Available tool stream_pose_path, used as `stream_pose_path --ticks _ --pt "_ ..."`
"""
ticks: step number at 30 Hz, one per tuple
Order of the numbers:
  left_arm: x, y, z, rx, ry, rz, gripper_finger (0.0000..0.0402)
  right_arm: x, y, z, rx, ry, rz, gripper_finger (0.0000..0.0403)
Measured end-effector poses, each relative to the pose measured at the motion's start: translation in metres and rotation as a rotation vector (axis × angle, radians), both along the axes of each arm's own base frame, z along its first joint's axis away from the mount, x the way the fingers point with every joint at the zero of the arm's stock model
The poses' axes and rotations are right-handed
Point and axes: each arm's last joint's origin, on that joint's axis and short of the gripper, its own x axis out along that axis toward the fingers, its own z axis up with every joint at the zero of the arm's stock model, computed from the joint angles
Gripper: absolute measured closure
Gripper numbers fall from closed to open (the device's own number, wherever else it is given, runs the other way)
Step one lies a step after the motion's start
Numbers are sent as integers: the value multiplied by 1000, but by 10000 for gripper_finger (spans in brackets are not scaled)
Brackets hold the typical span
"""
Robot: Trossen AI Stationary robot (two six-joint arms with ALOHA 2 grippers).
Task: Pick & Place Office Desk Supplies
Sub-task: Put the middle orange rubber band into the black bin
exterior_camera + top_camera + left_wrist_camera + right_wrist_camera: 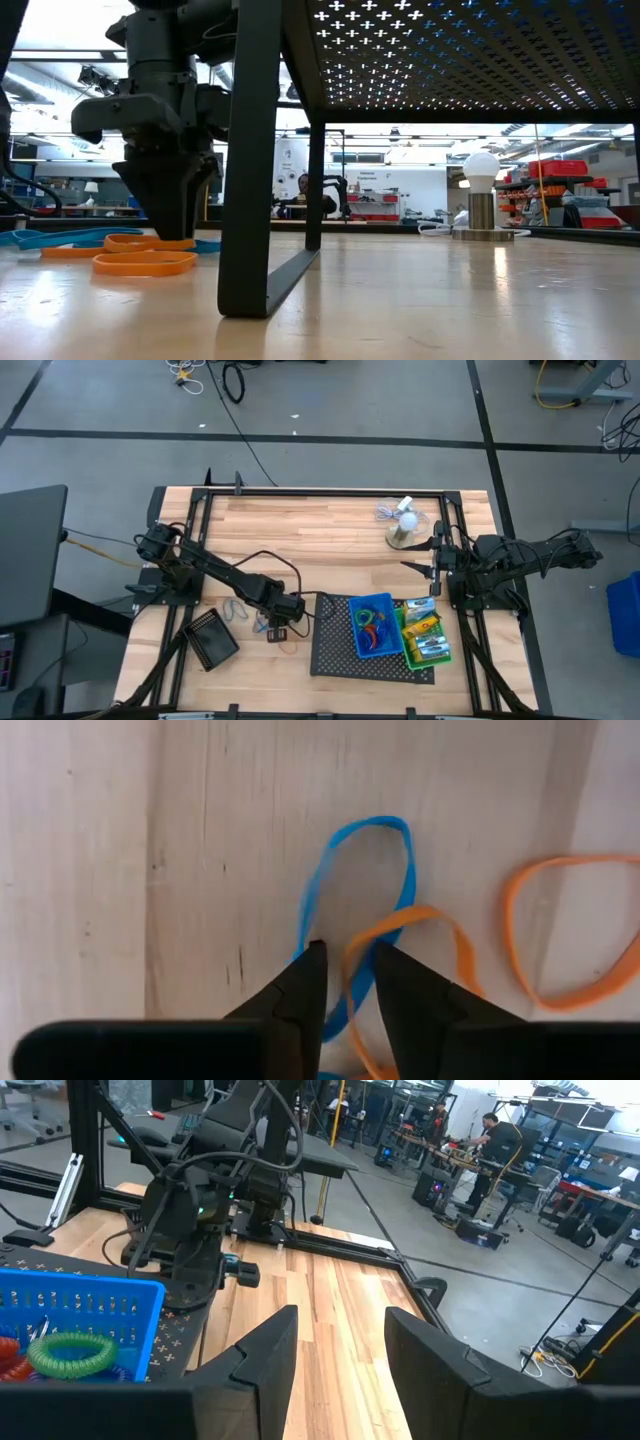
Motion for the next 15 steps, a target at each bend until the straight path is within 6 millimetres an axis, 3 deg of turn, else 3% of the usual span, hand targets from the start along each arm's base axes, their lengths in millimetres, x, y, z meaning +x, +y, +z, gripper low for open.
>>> stream_pose_path --ticks 4,9,15 --pt "0 0 4 22 -7 2 317 0 0 0 -2 0 0 242" --pt "2 -4 16 56 -29 -17 385 0 0 0 -4 0 0 242" --pt "0 -14 19 51 -29 -40 397 0 0 0 -3 -1 0 242"
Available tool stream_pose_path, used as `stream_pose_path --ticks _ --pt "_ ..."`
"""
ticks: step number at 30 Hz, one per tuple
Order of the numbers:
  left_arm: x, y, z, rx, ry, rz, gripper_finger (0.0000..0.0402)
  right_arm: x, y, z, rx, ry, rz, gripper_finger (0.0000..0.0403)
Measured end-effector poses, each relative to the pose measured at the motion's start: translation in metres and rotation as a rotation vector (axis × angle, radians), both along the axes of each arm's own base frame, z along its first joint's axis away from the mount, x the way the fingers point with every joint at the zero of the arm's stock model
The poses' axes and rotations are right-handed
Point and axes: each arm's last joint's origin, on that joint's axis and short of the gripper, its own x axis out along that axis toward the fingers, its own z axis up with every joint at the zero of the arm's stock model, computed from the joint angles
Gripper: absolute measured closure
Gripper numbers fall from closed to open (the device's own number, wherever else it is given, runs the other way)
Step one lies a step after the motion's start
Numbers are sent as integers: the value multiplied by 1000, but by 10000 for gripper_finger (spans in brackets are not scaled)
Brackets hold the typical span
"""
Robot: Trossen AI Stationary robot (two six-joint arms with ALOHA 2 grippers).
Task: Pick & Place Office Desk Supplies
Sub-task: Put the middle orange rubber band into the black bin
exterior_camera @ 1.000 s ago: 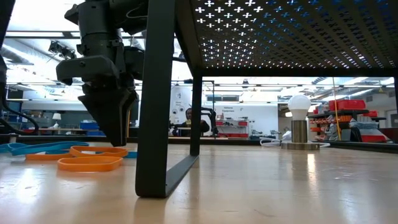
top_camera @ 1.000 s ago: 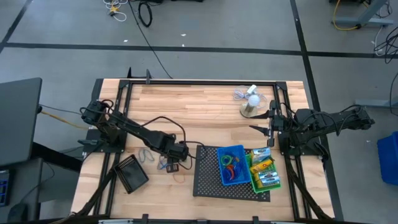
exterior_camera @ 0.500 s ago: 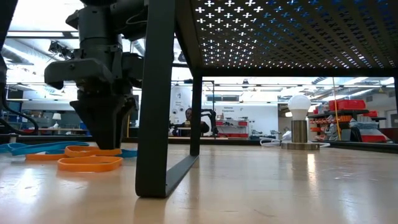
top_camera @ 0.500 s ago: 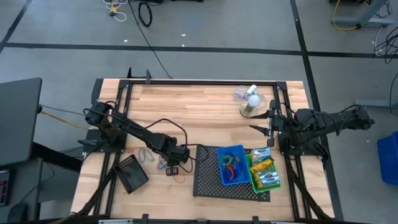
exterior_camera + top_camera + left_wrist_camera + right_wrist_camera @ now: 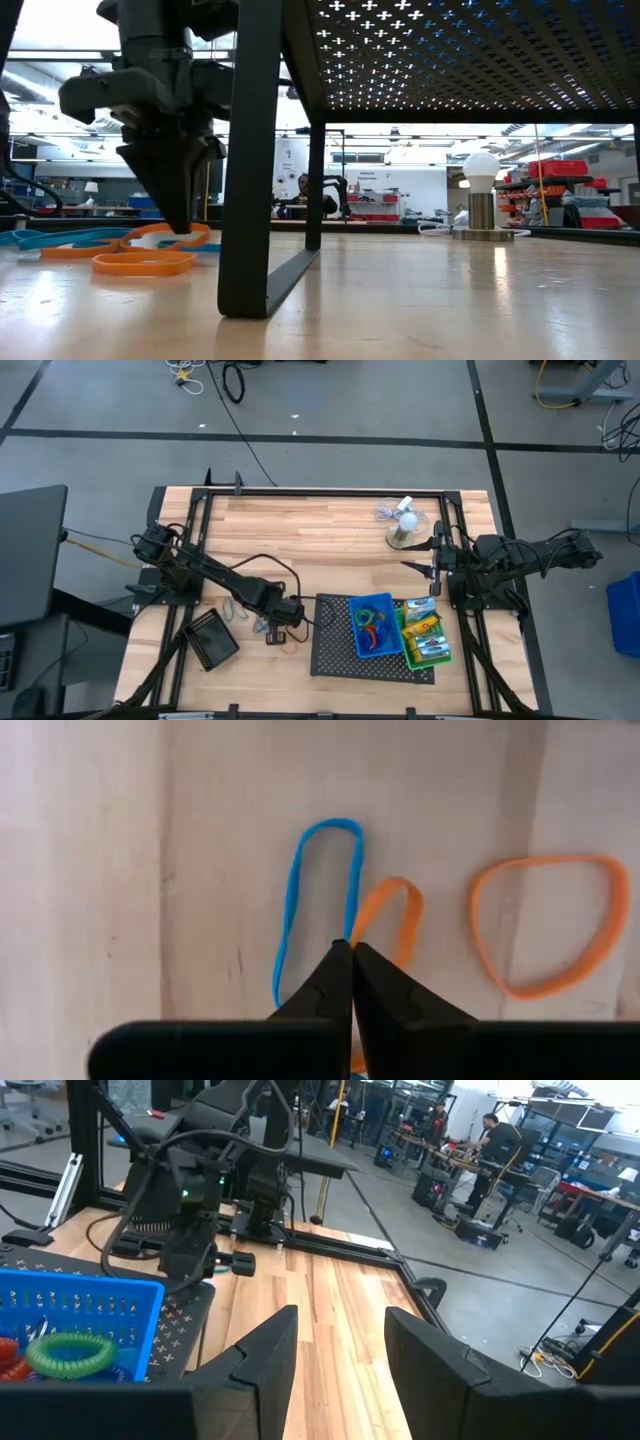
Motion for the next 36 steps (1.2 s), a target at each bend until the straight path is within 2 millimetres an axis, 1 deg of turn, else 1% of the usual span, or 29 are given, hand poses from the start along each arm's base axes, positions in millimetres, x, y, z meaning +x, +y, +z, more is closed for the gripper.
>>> stream_pose_path --ticks 3,5,9,13,18,23,28,31,33,36 --pt "-4 -4 1 25 18 15 398 0 0 0 0 -3 0 243" --pt "-7 -8 5 67 39 21 398 0 0 1 1 -6 1 243" --pt "-12 -17 23 155 65 39 399 0 0 1 1 -7 0 243" --pt "-18 -28 45 200 52 49 400 0 0 1 3 -7 0 243" --pt "-41 -40 70 186 27 76 400 0 0 1 4 -11 0 243" --pt "-74 -52 88 172 56 135 400 0 0 1 5 -14 3 243" --pt "-107 -64 96 147 191 155 400 0 0 1 6 -14 3 243" --pt "-120 -73 96 117 234 141 401 0 0 1 16 -15 3 243" --pt "-127 -79 90 98 240 129 401 0 0 1 23 -16 2 243" --pt "-133 -80 73 81 270 130 401 0 0 1 25 -16 2 243"
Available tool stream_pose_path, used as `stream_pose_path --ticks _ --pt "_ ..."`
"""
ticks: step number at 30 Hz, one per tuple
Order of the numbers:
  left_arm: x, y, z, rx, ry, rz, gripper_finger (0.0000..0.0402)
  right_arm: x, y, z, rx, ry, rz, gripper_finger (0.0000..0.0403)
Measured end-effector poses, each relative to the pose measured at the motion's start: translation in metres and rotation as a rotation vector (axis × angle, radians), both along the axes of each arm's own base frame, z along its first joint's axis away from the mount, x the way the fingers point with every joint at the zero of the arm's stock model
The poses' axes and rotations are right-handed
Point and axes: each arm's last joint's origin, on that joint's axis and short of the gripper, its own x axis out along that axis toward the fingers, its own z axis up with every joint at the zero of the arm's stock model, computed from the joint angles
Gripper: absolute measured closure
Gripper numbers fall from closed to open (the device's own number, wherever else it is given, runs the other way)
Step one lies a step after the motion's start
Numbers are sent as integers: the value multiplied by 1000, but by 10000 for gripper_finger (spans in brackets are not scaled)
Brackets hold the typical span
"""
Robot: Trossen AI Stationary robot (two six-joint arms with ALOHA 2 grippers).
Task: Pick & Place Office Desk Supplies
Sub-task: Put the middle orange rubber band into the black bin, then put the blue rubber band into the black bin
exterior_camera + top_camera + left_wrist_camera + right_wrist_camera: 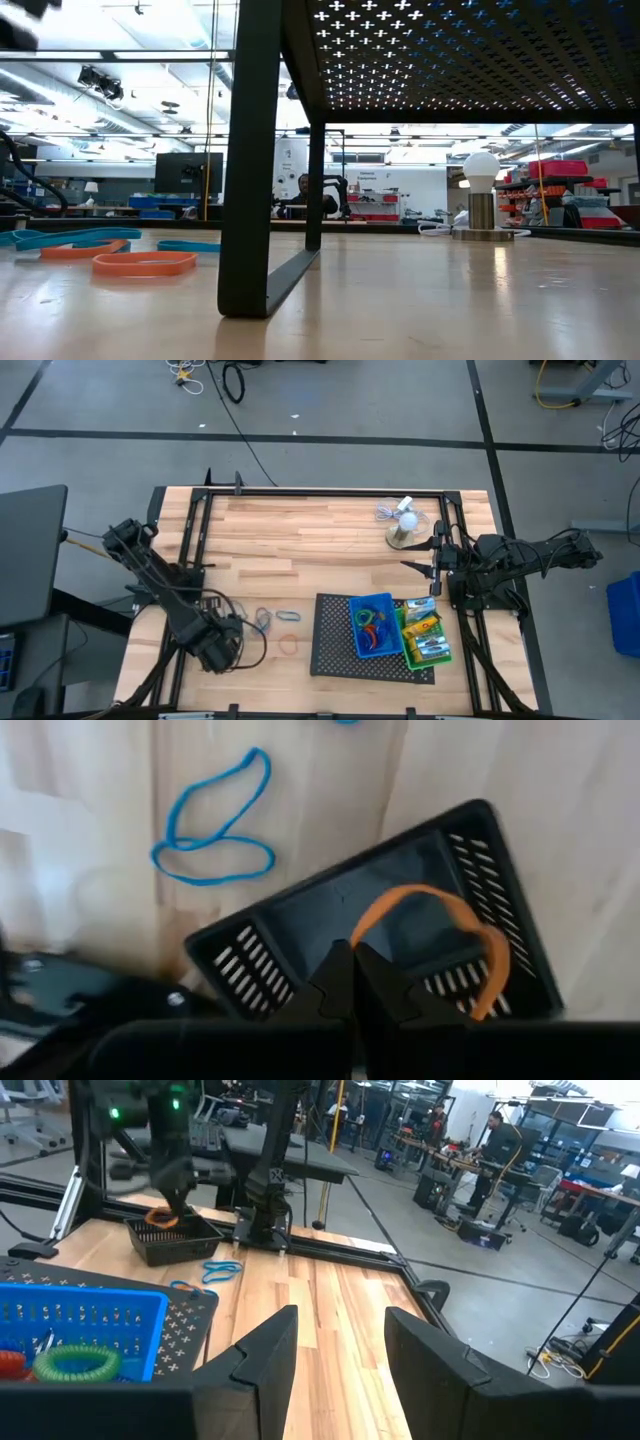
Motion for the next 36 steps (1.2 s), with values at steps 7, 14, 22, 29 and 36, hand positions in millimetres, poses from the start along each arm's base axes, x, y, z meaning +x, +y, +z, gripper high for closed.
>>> stream_pose_path --ticks 7,14,22,29,36 --pt "-4 5 -29 20 -36 62 379 0 0 0 0 0 3 242" --pt "-3 4 -30 11 -50 69 259 0 0 0 9 0 16 242" --pt "-6 7 -23 -13 -69 96 141 0 0 0 8 1 16 242" --pt "20 24 2 -31 -427 141 146 0 1 0 4 1 16 242" --pt "61 50 -22 -97 -472 203 149 0 0 -2 5 17 15 242"
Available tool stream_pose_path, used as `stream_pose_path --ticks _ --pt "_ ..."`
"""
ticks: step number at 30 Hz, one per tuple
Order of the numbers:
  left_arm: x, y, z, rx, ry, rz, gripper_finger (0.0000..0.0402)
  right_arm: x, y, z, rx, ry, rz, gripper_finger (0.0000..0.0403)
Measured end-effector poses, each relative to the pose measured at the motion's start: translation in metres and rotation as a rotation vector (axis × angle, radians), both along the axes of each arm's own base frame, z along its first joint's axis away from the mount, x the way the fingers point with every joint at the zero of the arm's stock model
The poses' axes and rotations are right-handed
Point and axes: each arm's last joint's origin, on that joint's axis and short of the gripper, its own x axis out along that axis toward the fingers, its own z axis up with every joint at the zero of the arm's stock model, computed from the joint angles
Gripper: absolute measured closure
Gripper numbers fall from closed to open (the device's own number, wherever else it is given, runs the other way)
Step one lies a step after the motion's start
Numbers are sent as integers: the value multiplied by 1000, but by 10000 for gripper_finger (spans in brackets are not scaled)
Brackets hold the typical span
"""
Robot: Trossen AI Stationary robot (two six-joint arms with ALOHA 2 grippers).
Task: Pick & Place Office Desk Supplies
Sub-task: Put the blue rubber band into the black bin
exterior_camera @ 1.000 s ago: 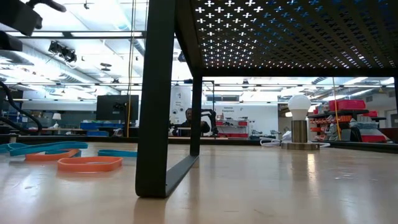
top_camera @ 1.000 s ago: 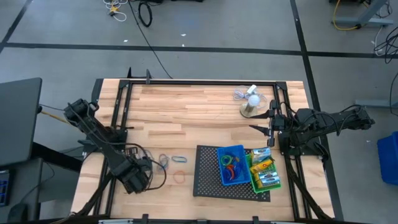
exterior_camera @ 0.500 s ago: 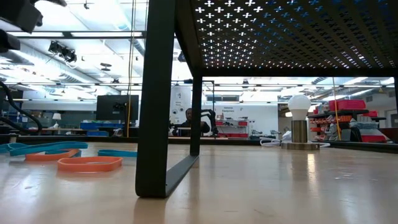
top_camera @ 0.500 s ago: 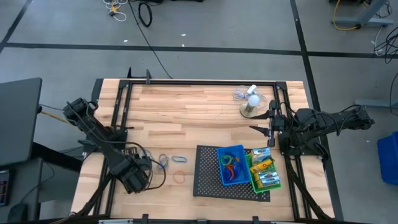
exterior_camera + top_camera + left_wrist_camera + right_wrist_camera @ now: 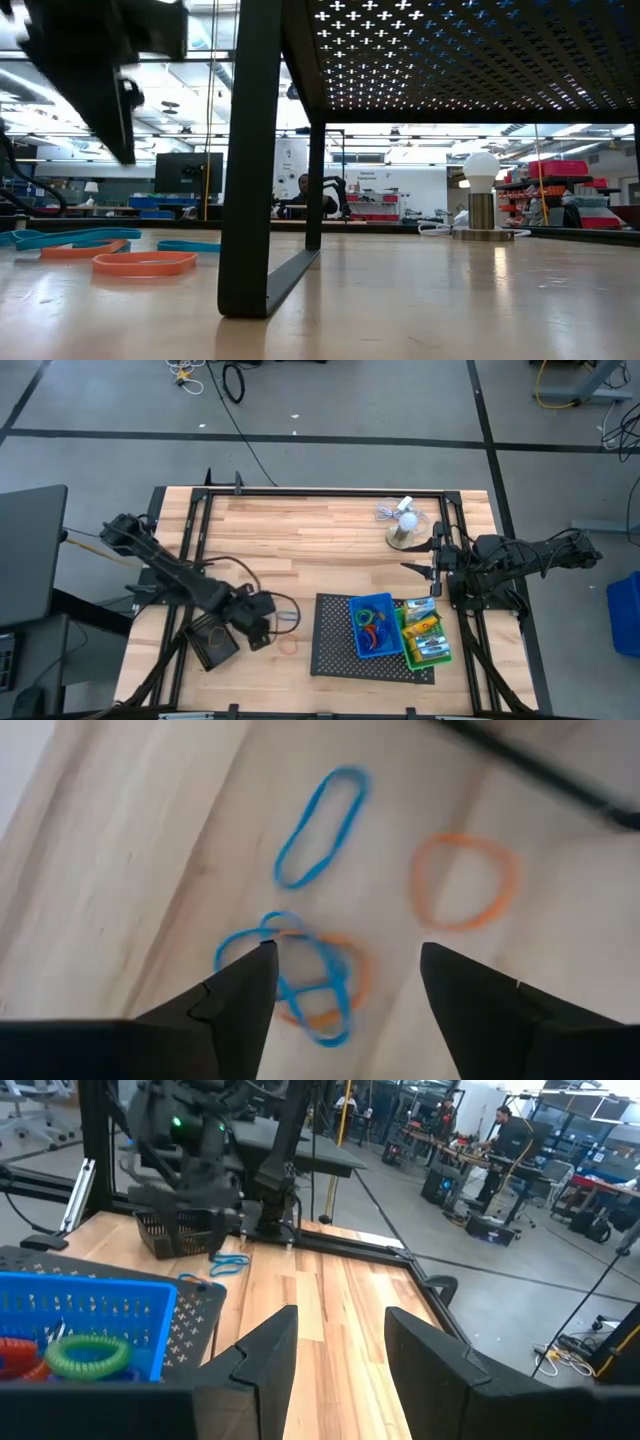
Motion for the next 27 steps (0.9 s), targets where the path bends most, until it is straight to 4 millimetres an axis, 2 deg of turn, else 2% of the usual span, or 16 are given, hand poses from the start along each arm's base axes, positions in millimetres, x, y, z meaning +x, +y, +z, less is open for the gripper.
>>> stream_pose_path --ticks 8,17,27 --pt "18 23 -29 -52 89 47 152 0 0 -2 -5 23 0 242" --pt "28 15 -47 -163 114 51 184 -1 0 -3 -6 36 4 242" --pt "31 16 -57 -163 145 112 185 0 1 -4 -3 38 28 242"
